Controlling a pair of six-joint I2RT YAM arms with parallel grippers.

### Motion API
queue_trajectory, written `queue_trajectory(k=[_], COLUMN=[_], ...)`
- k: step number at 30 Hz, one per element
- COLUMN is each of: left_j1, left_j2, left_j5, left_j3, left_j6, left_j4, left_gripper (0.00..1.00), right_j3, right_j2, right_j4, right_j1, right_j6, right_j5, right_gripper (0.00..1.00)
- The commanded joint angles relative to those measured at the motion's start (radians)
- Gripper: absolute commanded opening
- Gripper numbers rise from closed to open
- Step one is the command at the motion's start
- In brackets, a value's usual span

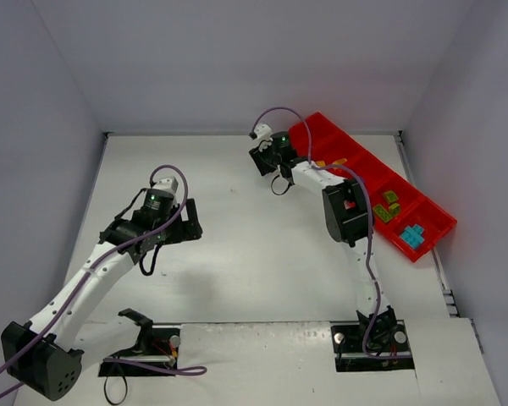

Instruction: Sort the legos into containers by color

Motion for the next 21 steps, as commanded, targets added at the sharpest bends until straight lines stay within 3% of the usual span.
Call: queue_trajectory(k=[1, 10, 16, 21], left_j1=[-0.001, 0.001, 0.001, -0.001], left_j2=[-0.022, -0.042, -0.048, -0.051], left_j5=[0.003, 0.003, 0.031, 0.026], left_j3=[0.015, 0.009, 0.009, 0.010], left_j6=[-0.019, -0.018, -0.016, -0.019], left_j4=[0.025, 0.042, 0.043, 0.037], left_gripper=[0.84, 0.84, 0.84, 0.84], right_j3=[-0.118, -0.339, -0.261, -0.151], right_j2=[-0.075, -0.281, -0.293, -0.230], right_j4=[-0.105, -0.093, -0.102, -0.113], right_j1=[0.036, 0.076, 0.073, 0.079], right_j6=[0.033, 0.071, 0.133, 0.313], right_j5=[-0.020, 0.030, 0.108, 0.153], right_gripper=[0.50, 0.49, 0.52, 0.68])
